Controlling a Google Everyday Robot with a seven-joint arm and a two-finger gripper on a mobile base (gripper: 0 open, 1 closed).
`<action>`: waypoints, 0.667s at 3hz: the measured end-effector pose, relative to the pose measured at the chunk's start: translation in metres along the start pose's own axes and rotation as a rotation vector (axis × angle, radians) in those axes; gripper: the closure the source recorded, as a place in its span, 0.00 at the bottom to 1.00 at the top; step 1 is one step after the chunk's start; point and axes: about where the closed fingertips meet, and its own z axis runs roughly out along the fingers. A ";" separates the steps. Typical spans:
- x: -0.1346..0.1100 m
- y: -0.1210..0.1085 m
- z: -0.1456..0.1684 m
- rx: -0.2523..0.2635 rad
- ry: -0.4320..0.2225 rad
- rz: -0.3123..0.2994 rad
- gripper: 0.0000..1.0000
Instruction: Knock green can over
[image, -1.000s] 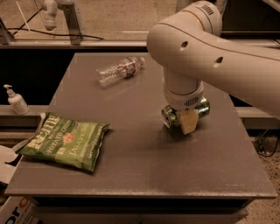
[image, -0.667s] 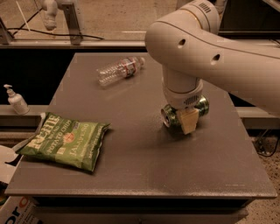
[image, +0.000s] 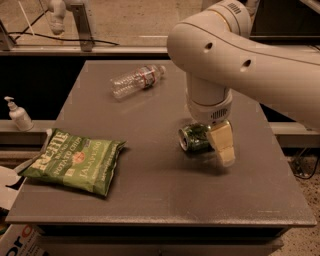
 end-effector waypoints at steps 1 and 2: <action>0.001 0.001 0.001 -0.004 -0.005 0.002 0.00; 0.011 0.000 0.000 -0.017 -0.073 0.061 0.00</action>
Offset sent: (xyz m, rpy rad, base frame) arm 0.0135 -0.0245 0.0089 0.1946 0.0867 -0.1646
